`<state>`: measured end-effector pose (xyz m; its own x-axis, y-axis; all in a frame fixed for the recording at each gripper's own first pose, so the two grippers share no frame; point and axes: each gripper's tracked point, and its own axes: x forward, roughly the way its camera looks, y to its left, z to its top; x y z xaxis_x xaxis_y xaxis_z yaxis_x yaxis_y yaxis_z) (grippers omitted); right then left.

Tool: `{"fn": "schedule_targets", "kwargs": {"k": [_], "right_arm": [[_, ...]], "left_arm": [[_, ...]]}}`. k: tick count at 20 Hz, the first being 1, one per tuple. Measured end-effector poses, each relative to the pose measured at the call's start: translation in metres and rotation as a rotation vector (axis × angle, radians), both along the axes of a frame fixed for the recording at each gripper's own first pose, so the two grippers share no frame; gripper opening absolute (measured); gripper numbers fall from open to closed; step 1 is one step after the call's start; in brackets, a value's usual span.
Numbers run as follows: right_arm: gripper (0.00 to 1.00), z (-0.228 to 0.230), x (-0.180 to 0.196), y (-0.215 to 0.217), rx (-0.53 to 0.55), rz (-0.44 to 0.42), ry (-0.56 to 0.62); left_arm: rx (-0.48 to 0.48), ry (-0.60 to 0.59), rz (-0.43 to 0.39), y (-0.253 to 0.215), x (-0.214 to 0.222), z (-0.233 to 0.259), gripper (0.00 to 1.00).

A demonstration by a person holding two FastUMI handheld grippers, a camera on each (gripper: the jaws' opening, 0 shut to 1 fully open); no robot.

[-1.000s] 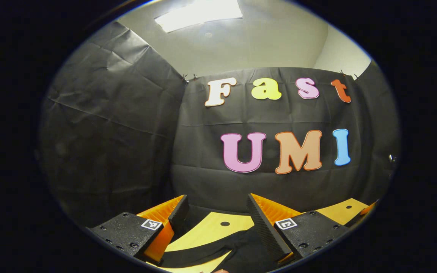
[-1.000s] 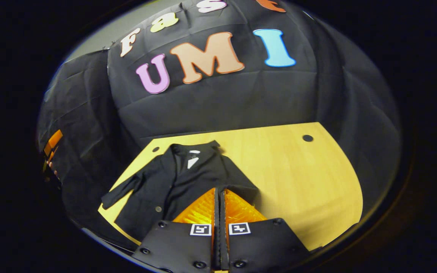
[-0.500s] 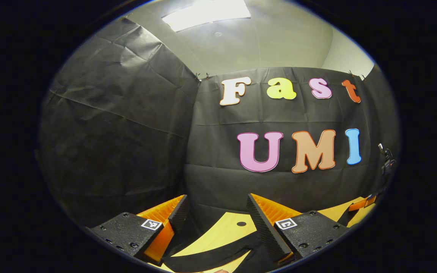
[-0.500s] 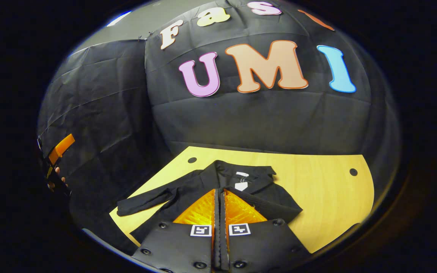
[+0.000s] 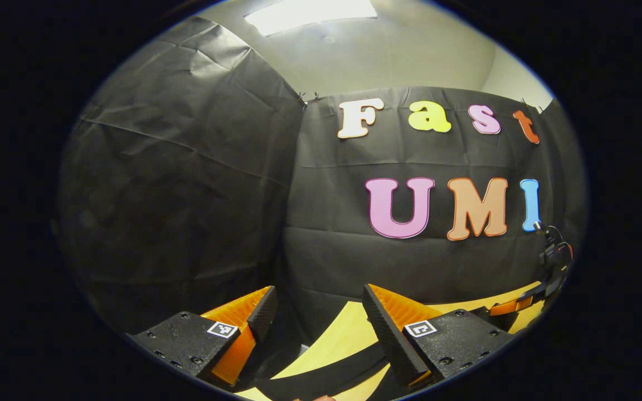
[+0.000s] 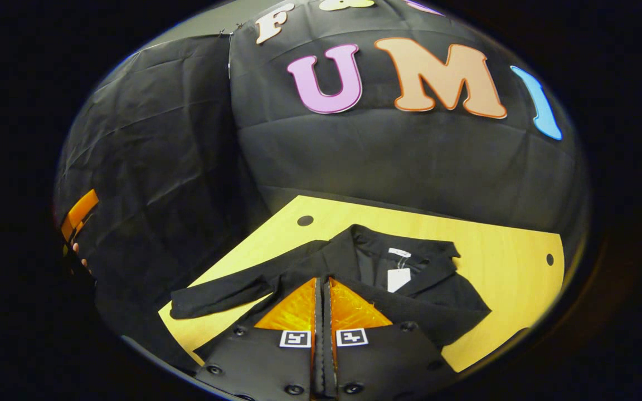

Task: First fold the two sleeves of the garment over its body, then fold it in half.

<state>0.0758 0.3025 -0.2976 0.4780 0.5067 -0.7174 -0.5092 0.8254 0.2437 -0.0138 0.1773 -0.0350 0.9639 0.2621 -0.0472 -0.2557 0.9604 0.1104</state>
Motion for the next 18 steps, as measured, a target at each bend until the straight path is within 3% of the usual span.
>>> {"fn": "schedule_targets", "kwargs": {"k": [6,8,9,11,12,17,18], "right_arm": [[0.02,-0.021,0.016,0.053,-0.003,0.01,-0.008],[0.03,-0.004,0.019,0.071,0.065,0.019,-0.024],[0.34,0.01,0.021,0.083,0.128,0.021,-0.078],[0.95,0.037,0.031,0.077,0.135,-0.014,-0.196],[0.99,0.05,0.039,0.071,0.133,-0.036,-0.253],[0.95,0.135,0.05,0.014,0.148,-0.166,-0.523],[1.0,0.158,0.05,-0.001,0.154,-0.197,-0.589]], "left_arm": [[-0.026,0.052,0.003,0.03,0.003,-0.019,0.93],[-0.03,0.056,0.0,0.037,0.003,-0.021,0.93],[-0.028,0.056,-0.003,0.039,0.003,-0.02,0.93],[-0.021,0.056,-0.011,0.04,0.004,-0.019,0.93],[-0.019,0.056,-0.016,0.04,0.004,-0.021,0.93],[-0.03,0.089,-0.019,0.051,0.003,-0.037,0.93],[-0.037,0.106,-0.016,0.055,0.002,-0.044,0.93]]}}
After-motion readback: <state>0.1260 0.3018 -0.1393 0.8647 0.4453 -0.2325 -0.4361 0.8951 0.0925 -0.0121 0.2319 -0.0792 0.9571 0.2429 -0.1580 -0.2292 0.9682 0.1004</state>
